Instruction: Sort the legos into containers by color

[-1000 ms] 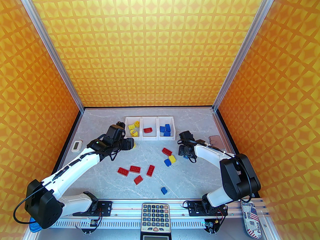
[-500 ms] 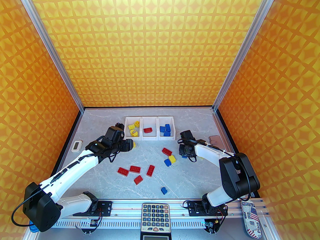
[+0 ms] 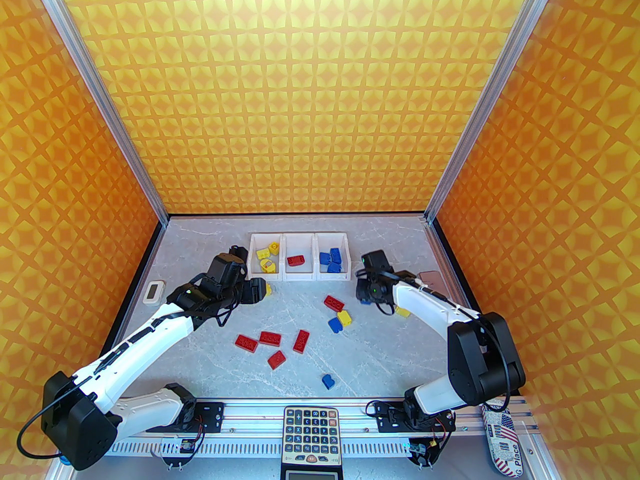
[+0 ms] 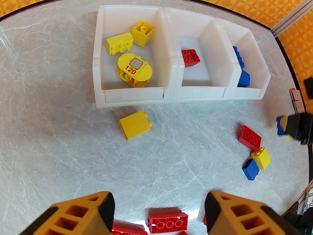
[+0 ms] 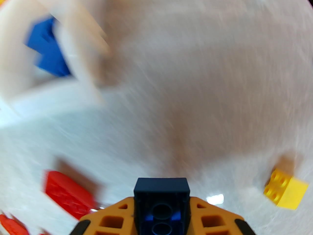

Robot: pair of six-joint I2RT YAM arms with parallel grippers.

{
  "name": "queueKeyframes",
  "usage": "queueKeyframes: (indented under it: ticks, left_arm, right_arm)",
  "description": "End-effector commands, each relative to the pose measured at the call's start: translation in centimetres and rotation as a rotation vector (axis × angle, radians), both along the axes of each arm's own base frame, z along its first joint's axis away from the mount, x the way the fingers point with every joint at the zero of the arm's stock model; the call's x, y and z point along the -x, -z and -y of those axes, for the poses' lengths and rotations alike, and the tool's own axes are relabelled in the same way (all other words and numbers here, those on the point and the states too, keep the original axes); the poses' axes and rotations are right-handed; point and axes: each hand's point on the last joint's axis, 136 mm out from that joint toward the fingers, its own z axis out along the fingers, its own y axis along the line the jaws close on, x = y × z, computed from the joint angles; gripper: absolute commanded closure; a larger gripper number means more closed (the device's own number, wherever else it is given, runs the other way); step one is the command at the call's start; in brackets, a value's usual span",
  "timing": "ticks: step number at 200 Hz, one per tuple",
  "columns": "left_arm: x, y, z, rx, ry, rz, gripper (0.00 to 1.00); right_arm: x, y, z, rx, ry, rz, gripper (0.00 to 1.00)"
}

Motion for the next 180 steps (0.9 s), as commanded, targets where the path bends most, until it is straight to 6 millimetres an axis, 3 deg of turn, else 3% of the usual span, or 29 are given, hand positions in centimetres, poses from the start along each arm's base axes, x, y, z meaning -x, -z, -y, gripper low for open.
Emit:
queueKeyframes:
  ticks: [1, 46, 79, 100, 134, 180]
  left_arm:
    - [1.0, 0.0, 0.1, 0.021, 0.007, -0.019, 0.35]
    - [0.9, 0.6, 0.3, 0.036, 0.006, -0.015, 0.35]
    - [1.2, 1.0, 0.2, 0.045, 0.001, -0.023, 0.35]
    - [1.5, 1.0, 0.1, 0.043, 0.000, -0.027, 0.35]
    - [1.6, 1.4, 0.0, 0.043, -0.009, -0.042, 0.33]
    - [2.0, 2.2, 0.0, 0.039, -0.019, -0.078, 0.32]
  right_arm:
    - [-1.9, -3.2, -1.8, -0.066, -0.071, 0.073, 0.70]
    - [-6.9, -6.3, -4.2, -0.114, -0.129, 0.177, 0.70]
    - [-10.5, -7.1, -5.3, -0.107, -0.155, 0.197, 0.67]
    - [-12.2, -7.9, -6.1, -0.104, -0.193, 0.208, 0.47]
    - [-12.3, -9.8, -6.0, -0.098, -0.205, 0.245, 0.41]
    - [-9.4, -10.0, -6.0, -0.135, -0.226, 0.258, 0.41]
